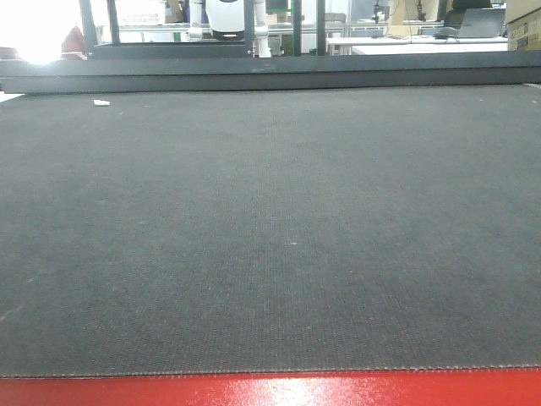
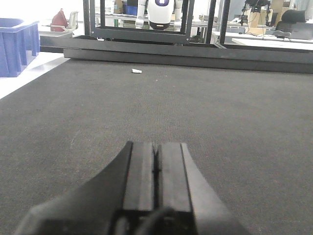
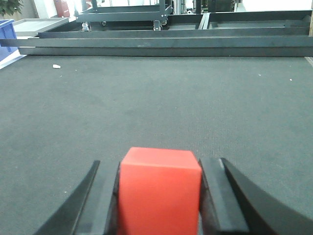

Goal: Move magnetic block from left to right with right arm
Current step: 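Hold the red cube raised in the right gripper, then drive the base away from the first table, carrying the cube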

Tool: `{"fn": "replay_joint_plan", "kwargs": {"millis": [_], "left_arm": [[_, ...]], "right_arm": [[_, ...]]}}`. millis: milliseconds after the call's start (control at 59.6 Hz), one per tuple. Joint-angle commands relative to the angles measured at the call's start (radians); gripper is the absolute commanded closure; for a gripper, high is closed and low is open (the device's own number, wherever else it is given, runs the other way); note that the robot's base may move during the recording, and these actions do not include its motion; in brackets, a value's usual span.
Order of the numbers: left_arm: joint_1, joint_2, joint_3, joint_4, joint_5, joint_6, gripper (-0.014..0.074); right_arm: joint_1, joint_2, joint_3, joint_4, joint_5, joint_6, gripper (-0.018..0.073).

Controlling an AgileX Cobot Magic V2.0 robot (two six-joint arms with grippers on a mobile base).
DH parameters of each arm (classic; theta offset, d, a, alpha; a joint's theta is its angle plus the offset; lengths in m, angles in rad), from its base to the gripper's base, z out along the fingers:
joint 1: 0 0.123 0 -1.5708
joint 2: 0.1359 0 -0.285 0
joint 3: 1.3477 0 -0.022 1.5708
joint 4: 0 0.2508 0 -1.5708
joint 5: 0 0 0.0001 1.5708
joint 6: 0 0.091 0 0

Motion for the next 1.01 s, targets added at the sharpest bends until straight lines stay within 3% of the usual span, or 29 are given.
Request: {"fn": "replay_joint_plan", "kwargs": {"millis": [0, 989], "left_arm": [[-0.002, -0.014, 0.007, 0.0, -0.094, -0.007, 0.0713], [0.0, -0.013, 0.007, 0.0, -0.092, -0.007, 0.0713]], "right_arm": [[-0.007, 0.015, -0.026, -0.023, -0.082, -0.01, 0.0356], [-0.007, 0.015, -0.026, -0.023, -0.082, -0.01, 0.0356]]}}
